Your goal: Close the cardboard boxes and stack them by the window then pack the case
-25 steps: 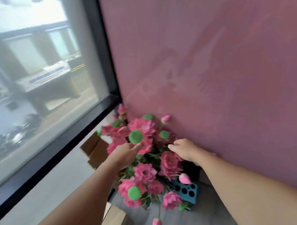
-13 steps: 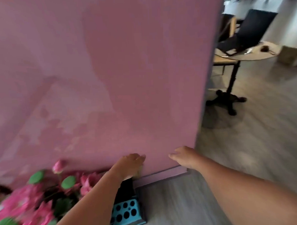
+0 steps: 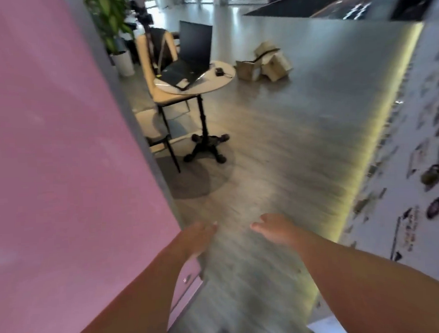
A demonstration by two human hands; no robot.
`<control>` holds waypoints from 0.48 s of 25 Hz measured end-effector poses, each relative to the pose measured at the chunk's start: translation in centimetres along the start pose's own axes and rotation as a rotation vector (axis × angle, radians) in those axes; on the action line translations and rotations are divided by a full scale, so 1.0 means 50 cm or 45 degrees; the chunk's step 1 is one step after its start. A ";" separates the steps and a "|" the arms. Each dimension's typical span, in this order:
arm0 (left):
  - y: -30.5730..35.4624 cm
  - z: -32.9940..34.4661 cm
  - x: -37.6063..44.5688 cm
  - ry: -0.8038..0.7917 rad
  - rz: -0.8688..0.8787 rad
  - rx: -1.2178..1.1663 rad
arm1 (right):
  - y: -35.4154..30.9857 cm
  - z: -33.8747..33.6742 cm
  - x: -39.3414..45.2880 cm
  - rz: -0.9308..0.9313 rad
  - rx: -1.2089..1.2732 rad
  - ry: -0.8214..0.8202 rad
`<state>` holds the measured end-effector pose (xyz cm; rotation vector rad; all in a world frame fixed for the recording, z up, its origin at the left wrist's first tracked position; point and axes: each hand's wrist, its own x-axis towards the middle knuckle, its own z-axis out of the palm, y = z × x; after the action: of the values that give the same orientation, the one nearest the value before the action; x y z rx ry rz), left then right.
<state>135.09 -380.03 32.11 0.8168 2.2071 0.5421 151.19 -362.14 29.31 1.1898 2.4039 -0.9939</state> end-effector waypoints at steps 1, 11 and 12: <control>0.027 -0.007 0.035 -0.002 0.059 -0.019 | 0.005 -0.027 0.010 0.044 0.041 0.030; 0.277 -0.038 0.406 -0.293 0.285 0.205 | 0.055 -0.249 0.157 0.241 0.362 0.241; 0.302 -0.039 0.455 -0.297 0.291 0.218 | 0.065 -0.276 0.196 0.242 0.355 0.245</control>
<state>127.10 -353.89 31.41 1.1715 1.9765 0.3474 148.34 -345.50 32.77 1.6461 2.2866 -1.2317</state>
